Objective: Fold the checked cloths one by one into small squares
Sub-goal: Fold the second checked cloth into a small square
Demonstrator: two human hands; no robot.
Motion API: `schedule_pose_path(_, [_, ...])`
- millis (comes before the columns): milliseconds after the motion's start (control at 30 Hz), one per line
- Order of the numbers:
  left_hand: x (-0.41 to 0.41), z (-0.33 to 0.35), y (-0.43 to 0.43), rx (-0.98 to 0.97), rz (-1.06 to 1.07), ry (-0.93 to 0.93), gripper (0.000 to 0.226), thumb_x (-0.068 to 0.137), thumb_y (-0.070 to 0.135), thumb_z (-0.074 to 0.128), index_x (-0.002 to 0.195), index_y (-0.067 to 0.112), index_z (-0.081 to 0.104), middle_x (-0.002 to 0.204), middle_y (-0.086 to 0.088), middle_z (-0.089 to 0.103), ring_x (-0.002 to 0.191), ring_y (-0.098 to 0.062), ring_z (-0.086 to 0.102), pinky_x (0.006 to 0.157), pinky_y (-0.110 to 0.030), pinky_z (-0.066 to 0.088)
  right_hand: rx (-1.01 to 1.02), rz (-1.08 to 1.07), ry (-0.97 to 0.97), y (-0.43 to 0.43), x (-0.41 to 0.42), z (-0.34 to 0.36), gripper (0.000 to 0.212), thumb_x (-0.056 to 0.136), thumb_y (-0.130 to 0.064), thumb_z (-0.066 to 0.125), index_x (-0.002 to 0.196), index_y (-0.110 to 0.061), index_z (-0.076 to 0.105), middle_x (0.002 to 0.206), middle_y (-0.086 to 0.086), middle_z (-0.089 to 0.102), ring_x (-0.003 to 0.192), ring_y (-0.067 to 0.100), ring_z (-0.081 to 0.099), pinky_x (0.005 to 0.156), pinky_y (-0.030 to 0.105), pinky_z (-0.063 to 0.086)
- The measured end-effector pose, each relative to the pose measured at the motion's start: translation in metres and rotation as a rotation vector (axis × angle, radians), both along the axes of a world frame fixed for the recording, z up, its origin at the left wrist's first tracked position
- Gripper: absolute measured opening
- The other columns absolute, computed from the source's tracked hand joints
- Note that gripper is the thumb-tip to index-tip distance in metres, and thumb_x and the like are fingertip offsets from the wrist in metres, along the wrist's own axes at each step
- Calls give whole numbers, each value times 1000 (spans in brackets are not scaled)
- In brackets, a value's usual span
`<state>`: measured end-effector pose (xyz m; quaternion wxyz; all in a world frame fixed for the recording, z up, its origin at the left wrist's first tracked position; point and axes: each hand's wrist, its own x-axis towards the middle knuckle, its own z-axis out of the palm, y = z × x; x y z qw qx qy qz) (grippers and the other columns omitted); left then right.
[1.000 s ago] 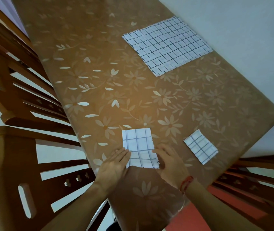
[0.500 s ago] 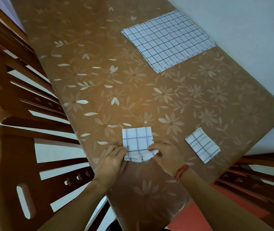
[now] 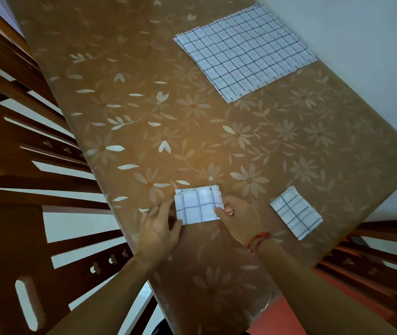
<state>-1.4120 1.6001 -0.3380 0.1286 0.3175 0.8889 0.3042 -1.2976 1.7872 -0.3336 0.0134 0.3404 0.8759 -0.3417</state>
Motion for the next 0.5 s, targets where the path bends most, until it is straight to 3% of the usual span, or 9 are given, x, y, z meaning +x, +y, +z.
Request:
schedule_pose_path(100, [-5,-2,5,-17,-21,-61,51,82,15,68,130,15,52,76,17,57,87,-13,56,85,-36,43,-50,-50,-30,0,-6,-4,11,86,-31,63,85,-21,59,74,-4,64,73,12,59,64,22,45])
schedule_pose_path(300, [-11,-6,6,-62,-48,-78,64,83,33,68,140,23,41,88,10,61,88,-12,54,93,-35,39,-56,-78,-27,-1,-11,-10,13,88,-30,59,98,-21,58,76,-1,63,74,15,59,68,29,48])
schedule_pose_path(500, [-16,-2,9,-64,-79,-64,59,85,26,68,138,16,45,74,12,65,84,-13,60,95,-38,40,-2,-69,-9,-3,-15,-9,25,88,-27,59,112,-22,55,72,-12,53,72,14,57,59,19,39])
